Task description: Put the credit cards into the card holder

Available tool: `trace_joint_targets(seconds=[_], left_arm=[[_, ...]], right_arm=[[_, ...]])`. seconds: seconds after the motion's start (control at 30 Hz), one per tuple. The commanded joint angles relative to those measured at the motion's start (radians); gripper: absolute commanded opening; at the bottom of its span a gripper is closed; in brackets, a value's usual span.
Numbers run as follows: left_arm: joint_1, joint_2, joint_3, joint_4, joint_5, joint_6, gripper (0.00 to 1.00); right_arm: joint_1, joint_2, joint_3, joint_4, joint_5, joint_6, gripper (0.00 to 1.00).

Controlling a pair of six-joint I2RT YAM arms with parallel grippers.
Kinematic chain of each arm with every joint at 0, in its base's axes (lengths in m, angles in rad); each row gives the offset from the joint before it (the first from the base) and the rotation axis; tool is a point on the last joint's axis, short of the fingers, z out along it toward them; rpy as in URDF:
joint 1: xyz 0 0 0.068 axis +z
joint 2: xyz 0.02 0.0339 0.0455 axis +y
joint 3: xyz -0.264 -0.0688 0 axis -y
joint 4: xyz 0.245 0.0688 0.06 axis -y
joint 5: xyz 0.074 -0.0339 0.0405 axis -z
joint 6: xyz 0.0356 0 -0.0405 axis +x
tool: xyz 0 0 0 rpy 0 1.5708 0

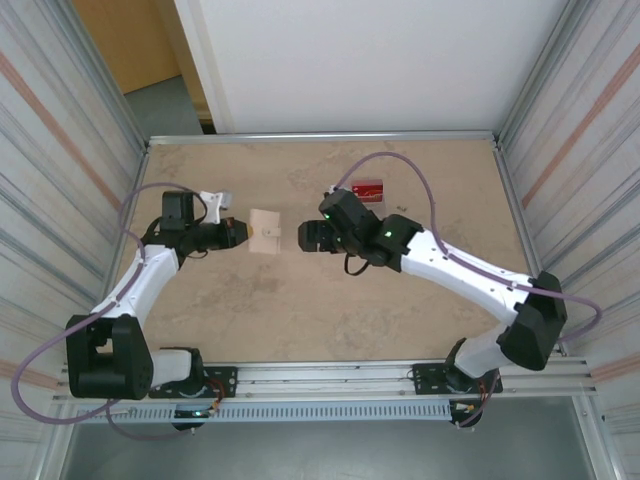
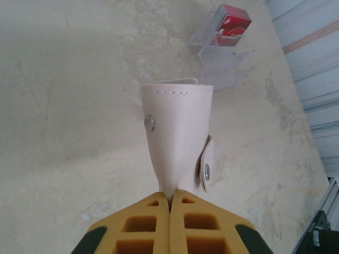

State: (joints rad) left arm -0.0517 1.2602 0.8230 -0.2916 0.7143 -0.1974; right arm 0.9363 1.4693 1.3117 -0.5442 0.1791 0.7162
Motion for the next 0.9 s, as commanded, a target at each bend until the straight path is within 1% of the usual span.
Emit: trace_joint_targets(seconds=[0.0, 0.17, 0.33, 0.5, 0.8, 0.87], left_arm=[[0.006, -0.010, 0.031, 0.043, 0.048, -0.023, 0.00], [-0.002, -0.018, 0.035, 0.056, 0.079, -0.018, 0.00], [0.001, -0.028, 0.070, 0.015, 0.068, 0.029, 0.00], [-0.005, -0.043, 0.069, 0.004, 0.073, 0.050, 0.00], [-0.040, -0.030, 0.096, -0.030, 0.071, 0.072, 0.00], [-0.047, -0.032, 0.099, -0.038, 0.068, 0.079, 0.00]], right_arm=[[0.018, 0.066, 0.056, 0.029, -0.012, -0.029, 0.77], [0.038, 0.167, 0.141, 0.031, -0.042, -0.036, 0.70], [0.038, 0.236, 0.209, 0.030, -0.075, -0.046, 0.66], [0.038, 0.304, 0.292, 0.018, -0.108, -0.046, 0.63], [0.038, 0.360, 0.358, 0.008, -0.115, -0.020, 0.59], [0.038, 0.371, 0.374, -0.007, -0.113, -0.015, 0.56]])
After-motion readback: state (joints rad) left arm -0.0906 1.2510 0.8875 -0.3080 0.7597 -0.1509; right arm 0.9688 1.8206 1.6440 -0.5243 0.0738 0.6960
